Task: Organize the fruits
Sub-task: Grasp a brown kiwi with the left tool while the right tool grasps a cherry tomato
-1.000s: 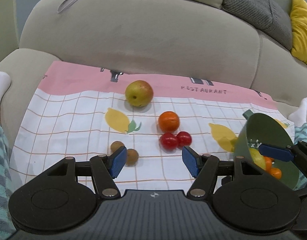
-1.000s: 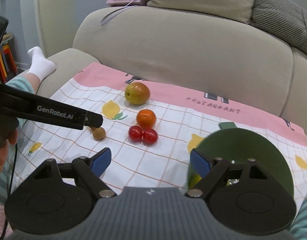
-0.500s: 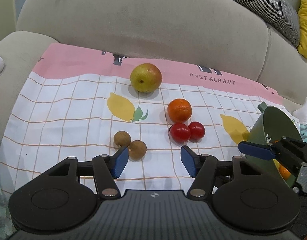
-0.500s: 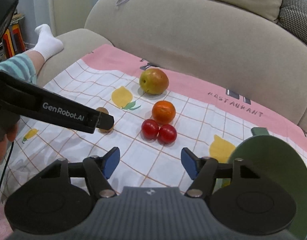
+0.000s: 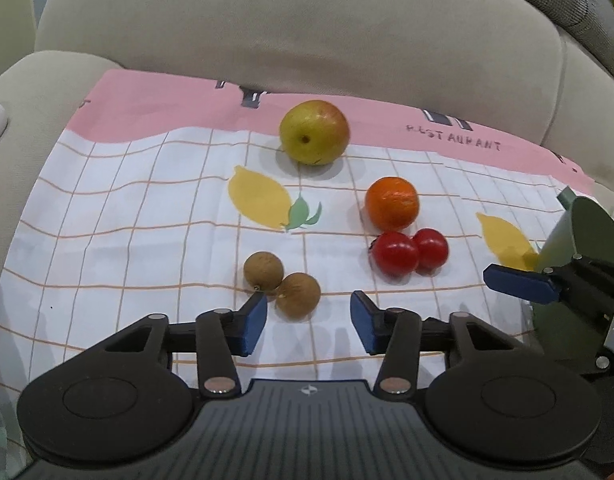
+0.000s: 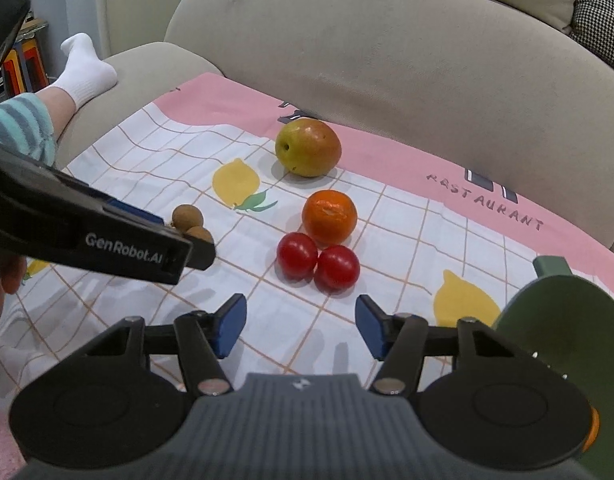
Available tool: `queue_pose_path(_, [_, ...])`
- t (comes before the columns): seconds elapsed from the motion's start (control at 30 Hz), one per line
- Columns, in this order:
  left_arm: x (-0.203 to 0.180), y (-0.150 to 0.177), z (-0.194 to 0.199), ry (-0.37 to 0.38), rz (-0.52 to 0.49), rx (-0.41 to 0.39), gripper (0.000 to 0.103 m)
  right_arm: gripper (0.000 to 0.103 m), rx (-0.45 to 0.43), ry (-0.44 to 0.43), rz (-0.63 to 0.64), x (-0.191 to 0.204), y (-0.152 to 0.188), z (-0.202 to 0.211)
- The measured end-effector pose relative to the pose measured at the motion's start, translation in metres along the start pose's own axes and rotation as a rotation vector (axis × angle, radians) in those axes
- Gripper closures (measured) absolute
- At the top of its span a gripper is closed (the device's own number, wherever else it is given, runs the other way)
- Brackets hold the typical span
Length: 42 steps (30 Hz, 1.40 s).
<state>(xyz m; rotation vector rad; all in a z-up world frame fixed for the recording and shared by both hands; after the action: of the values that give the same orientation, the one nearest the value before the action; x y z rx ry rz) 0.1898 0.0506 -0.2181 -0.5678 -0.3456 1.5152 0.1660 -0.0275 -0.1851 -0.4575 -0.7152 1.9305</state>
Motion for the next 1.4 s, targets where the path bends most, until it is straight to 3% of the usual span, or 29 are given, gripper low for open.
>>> queue_pose_path(0.43, [0.004, 0.002, -0.016, -0.005, 0.03, 0.003, 0.058, 0.051, 0.012, 0.012, -0.015, -0.007, -0.001, -0.018])
queue_pose_path(0.73, [0.003, 0.002, -0.022, -0.017, 0.033, -0.001, 0.071, 0.065, 0.011, 0.078, -0.025, -0.015, -0.003, -0.025])
queue_pose_path(1.0, [0.0, 0.0, -0.017, 0.005, 0.033, -0.005, 0.072, 0.068, 0.016, 0.108, -0.051, -0.022, -0.01, -0.037])
queue_pose_path(1.4, [-0.002, 0.002, -0.018, 0.01, 0.035, 0.008, 0.072, 0.076, 0.018, 0.082, -0.088, -0.025, -0.013, -0.048])
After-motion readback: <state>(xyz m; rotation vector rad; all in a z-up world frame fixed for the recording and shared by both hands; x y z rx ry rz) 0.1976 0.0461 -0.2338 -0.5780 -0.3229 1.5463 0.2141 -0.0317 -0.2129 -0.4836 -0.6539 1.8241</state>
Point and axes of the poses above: each gripper's, at about its wrist camera, not at the fingertips, and z roughly against the way its jaws point, x to its left, y to its underside, the point moved 9 cm from there along -z, roughly the way its jaws point, and after that the axes turned 2 degrees about -y, right-handed, at the moved point
